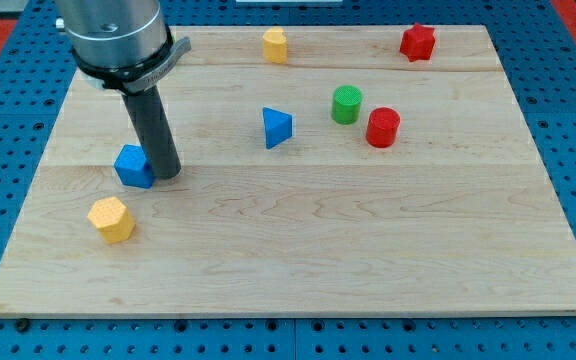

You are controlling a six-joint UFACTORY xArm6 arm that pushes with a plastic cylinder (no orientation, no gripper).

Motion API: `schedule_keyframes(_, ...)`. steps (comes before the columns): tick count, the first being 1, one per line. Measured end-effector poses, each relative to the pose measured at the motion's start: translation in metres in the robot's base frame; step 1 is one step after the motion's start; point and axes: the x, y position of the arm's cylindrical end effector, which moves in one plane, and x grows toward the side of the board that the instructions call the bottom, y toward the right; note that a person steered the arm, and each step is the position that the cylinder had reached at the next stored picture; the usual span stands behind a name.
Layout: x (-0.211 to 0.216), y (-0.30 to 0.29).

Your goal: Place the blue cube below the green star

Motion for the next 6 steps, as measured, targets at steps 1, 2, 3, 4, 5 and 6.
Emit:
schedule_keyframes(1,0.017,-0.026)
schedule_keyframes(2,0.017,-0.094)
schedule_keyframes(3,0.002,-0.1)
schedule_keyframes(4,-0.014,-0.062)
schedule_keyframes(5,-0.014,-0.039)
schedule_keyframes(6,-0.034,-0.036)
